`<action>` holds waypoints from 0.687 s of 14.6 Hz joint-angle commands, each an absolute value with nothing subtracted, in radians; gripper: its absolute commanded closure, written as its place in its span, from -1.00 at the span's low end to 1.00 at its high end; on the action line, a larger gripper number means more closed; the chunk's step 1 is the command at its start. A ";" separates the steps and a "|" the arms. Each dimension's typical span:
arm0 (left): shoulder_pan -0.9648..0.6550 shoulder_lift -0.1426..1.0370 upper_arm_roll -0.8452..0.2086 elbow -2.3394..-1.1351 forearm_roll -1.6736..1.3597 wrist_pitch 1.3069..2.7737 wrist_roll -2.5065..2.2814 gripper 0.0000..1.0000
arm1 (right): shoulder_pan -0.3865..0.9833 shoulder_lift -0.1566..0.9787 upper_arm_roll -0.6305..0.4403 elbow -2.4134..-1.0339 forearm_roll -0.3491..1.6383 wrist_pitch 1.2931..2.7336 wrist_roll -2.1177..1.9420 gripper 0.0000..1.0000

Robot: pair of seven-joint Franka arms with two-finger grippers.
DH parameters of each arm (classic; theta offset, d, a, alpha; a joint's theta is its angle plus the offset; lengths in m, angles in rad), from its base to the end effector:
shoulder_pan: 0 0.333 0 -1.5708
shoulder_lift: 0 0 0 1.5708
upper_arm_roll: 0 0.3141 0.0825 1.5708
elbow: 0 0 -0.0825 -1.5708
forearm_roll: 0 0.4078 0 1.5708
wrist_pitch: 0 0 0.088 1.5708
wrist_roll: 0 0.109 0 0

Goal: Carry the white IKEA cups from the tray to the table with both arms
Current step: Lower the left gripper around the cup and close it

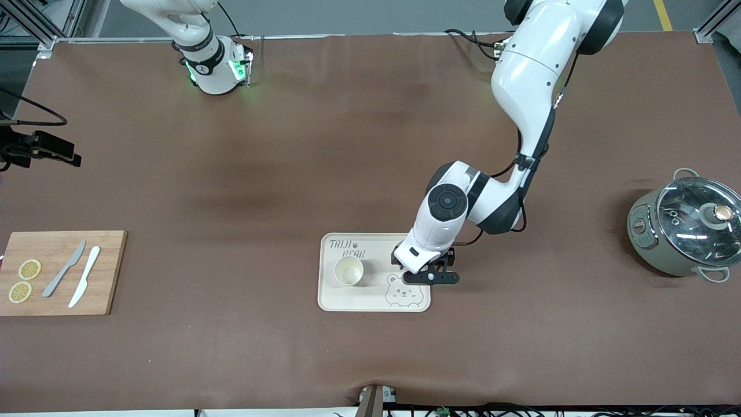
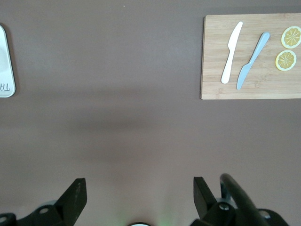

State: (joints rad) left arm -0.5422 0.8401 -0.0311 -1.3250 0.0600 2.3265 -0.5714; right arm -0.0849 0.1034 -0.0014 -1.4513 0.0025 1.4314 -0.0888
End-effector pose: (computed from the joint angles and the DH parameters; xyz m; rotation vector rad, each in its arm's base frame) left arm 0.6568 -0.4160 0.2280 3.0658 -0.0418 0.2296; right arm 0.5926 -0.0509 0.6070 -3.1226 -0.0042 0.1917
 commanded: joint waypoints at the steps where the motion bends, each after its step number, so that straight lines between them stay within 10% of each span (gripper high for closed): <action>1: -0.548 0.784 -0.020 -1.416 0.092 2.341 -0.595 -1.00 | -0.092 0.100 -0.002 -1.456 0.018 1.431 -0.097 -1.00; 10: -0.537 0.727 -0.043 -1.474 0.092 2.332 -0.597 -1.00 | -0.092 0.100 -0.002 -1.457 0.017 1.428 -0.097 -1.00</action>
